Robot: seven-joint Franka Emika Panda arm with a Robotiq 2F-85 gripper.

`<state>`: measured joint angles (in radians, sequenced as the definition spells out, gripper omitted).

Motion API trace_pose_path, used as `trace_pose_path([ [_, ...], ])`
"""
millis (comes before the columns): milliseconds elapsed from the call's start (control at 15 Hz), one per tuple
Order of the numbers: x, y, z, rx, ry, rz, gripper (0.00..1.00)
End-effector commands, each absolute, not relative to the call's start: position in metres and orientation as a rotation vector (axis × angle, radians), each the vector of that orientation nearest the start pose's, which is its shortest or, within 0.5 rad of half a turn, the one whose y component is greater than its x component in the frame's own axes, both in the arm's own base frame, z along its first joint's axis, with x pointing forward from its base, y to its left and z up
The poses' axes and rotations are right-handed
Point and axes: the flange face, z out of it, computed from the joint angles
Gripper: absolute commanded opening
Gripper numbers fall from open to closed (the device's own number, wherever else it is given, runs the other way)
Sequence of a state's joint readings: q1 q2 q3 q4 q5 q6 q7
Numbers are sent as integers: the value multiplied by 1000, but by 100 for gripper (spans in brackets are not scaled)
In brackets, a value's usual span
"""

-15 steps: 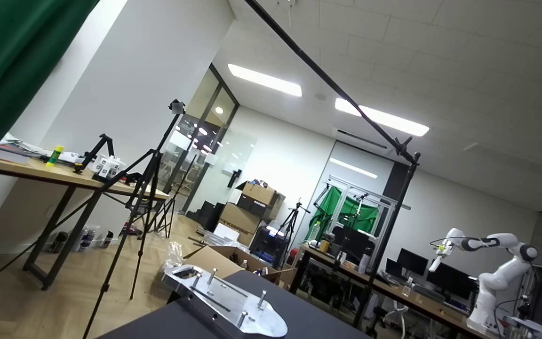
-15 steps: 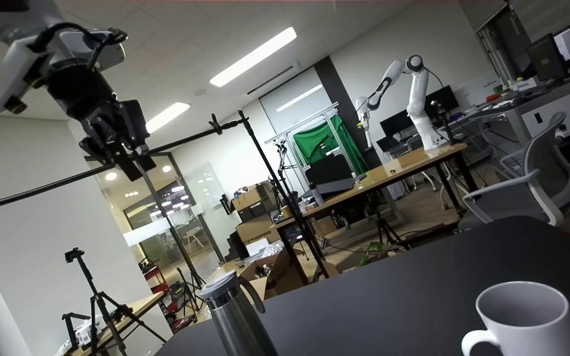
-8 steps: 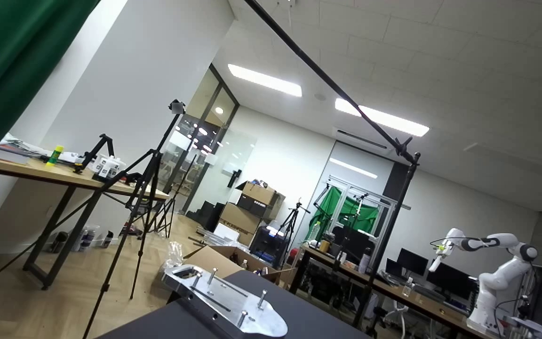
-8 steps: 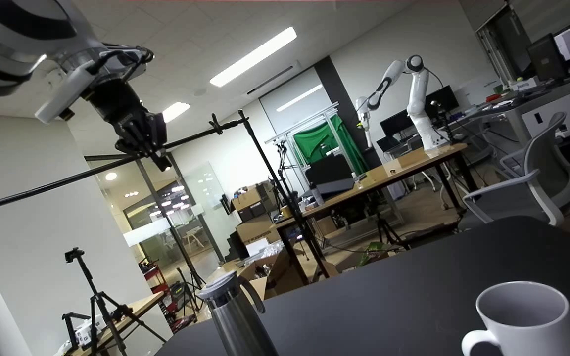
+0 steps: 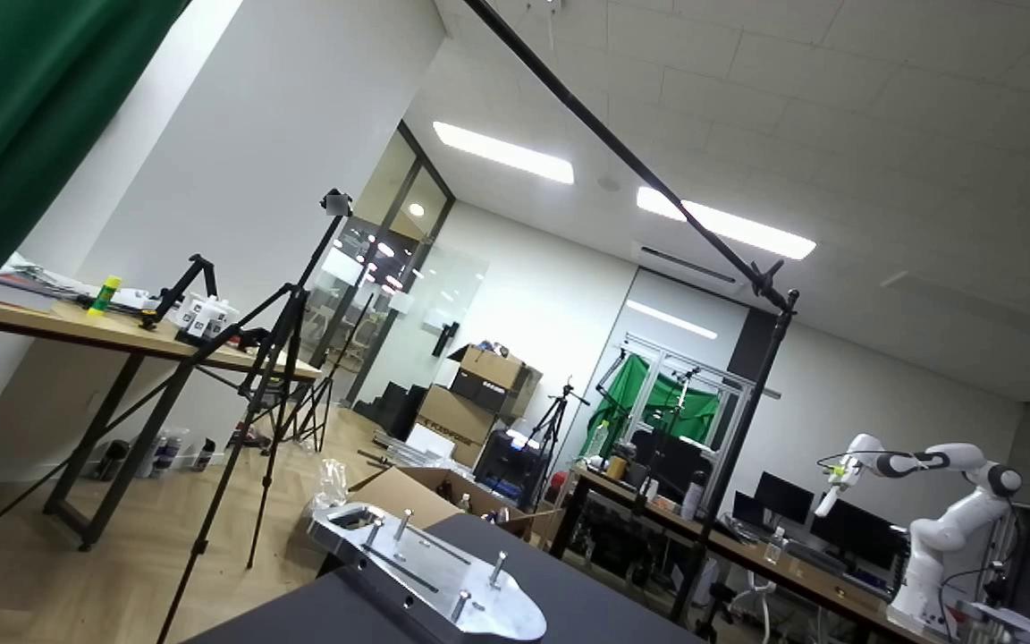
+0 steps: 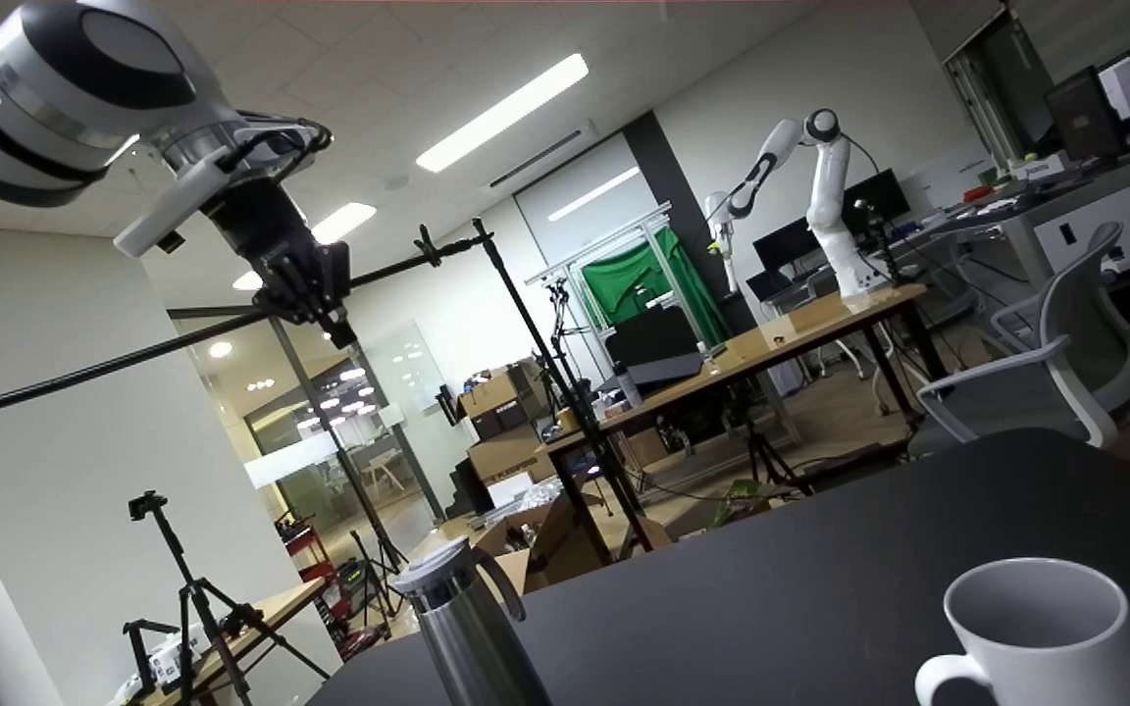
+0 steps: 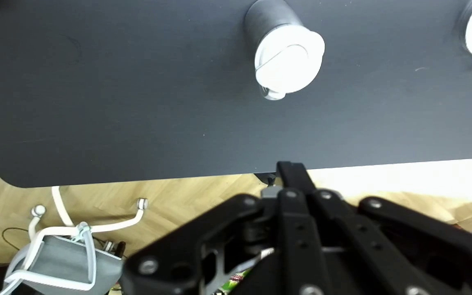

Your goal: Press down on the lid of the flask

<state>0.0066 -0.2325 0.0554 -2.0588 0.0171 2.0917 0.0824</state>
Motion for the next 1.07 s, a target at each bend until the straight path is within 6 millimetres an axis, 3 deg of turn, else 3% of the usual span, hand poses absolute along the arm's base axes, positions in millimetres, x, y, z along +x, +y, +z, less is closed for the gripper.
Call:
trace_pose_path([
  [0, 511, 35, 564, -3092, 41, -413, 1],
  [67, 511, 35, 565, -3092, 41, -415, 0],
  [267, 521, 48, 535, -3083, -11, -363, 0],
  [600, 536, 70, 469, -3073, -101, -258, 0],
  [1000, 551, 84, 393, -3078, -182, -125, 0],
])
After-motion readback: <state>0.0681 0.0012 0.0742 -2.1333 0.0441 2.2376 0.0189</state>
